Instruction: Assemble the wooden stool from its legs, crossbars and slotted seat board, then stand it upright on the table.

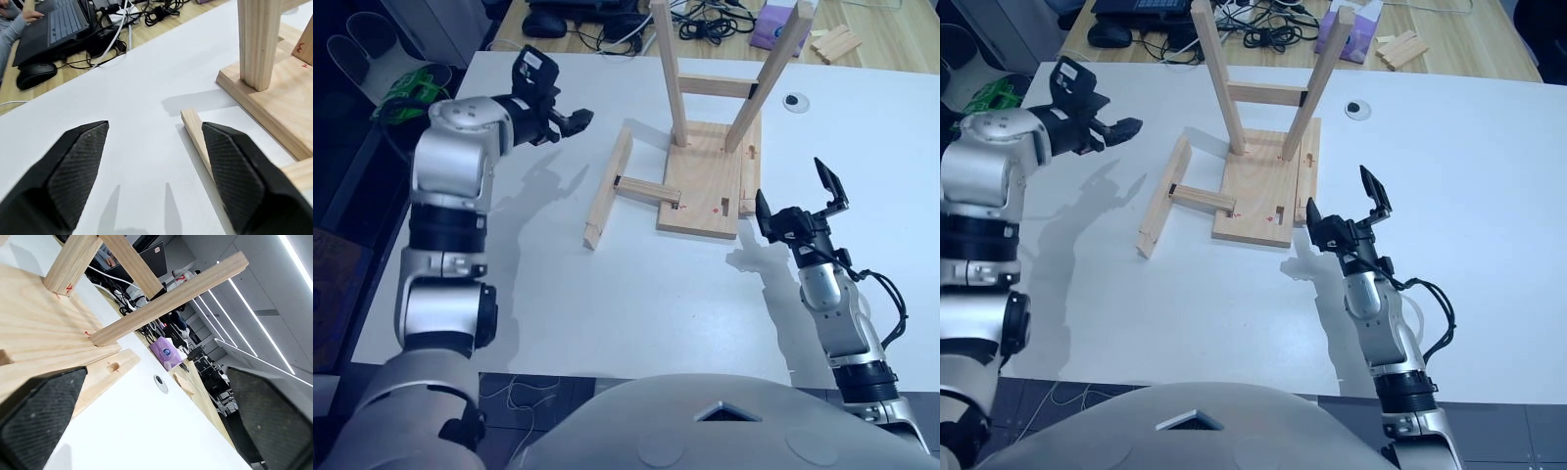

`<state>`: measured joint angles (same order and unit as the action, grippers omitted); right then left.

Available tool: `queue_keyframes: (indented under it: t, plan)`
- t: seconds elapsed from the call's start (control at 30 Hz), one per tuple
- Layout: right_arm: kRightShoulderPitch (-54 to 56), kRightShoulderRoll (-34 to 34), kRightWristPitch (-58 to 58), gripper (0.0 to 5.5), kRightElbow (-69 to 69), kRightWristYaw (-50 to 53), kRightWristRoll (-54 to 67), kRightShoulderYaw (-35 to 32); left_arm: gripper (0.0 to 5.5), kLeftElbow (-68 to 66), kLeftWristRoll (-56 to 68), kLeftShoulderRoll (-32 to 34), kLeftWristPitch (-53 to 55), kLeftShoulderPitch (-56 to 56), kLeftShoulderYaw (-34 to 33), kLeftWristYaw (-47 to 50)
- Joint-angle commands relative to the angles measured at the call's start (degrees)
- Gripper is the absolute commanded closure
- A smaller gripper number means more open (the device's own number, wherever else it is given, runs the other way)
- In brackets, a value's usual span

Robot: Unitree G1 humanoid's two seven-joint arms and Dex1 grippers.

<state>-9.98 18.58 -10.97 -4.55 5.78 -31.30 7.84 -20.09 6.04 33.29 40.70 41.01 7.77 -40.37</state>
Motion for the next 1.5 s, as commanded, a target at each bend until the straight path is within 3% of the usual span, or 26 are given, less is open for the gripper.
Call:
queue_keyframes:
  t: [0.03, 0.23, 0.37, 0.87, 1.37, 1.5]
  plan:
    - [-4.63, -2.81, 2.62, 0.10, -2.28, 3.33, -1.71, -0.01, 1.97, -17.08, -3.68, -4.01, -2.10, 13.32, 7.50, -9.61]
    - [-8.18, -6.69, 4.93, 0.10, -4.18, 8.03, -3.90, 0.22, 1.97, -38.96, -11.55, -12.12, -10.54, 23.64, 14.01, -13.66]
    - [-11.24, -9.62, 6.64, 0.10, -6.56, 10.70, -5.74, 1.36, 1.97, -49.42, -17.92, -12.49, -18.70, 23.52, 16.54, -9.93]
    - [-21.68, -13.64, 10.43, 0.10, -12.69, 14.03, -10.20, 5.40, 1.97, -56.89, -23.98, -14.85, -21.36, 23.82, 14.48, -9.21]
    - [-22.13, -12.77, 11.09, 0.10, -14.43, 12.70, -10.92, 5.54, 4.28, -56.75, -25.52, -14.15, -21.80, 21.92, 13.19, -15.90]
    - [-21.62, -12.99, 11.06, 0.10, -14.01, 12.99, -10.92, 5.62, 4.46, -56.43, -26.29, -13.83, -22.81, 20.99, 13.51, -16.66]
